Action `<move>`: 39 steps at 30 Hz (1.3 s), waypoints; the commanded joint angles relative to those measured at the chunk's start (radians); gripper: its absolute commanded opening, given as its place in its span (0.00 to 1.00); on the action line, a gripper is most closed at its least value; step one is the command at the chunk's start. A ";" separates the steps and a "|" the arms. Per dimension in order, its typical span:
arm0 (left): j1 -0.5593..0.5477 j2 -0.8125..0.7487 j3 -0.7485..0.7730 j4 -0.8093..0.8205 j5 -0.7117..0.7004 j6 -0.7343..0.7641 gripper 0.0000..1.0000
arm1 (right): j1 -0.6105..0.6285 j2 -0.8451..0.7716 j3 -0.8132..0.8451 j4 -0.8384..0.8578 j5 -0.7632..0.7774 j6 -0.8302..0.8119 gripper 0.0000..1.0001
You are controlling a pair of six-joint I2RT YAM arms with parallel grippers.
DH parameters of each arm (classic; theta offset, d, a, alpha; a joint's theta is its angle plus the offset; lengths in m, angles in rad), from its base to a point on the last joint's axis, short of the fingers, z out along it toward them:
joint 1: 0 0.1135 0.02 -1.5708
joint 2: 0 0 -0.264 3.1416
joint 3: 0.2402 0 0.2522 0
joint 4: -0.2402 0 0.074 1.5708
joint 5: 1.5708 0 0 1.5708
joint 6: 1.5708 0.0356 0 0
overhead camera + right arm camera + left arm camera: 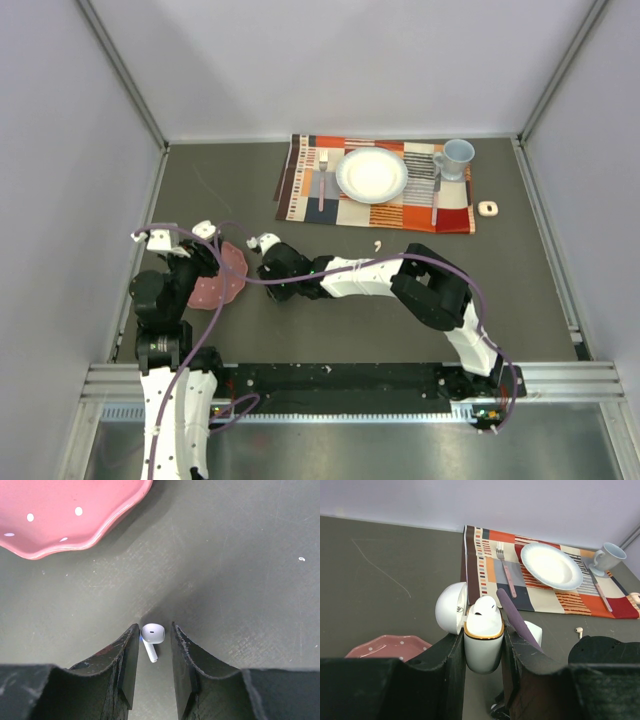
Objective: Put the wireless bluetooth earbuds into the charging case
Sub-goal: Pick up the left earbud from the center of the board.
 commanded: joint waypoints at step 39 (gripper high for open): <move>0.004 0.004 0.002 0.064 0.047 -0.014 0.00 | -0.099 -0.456 -0.339 0.115 0.092 0.117 0.04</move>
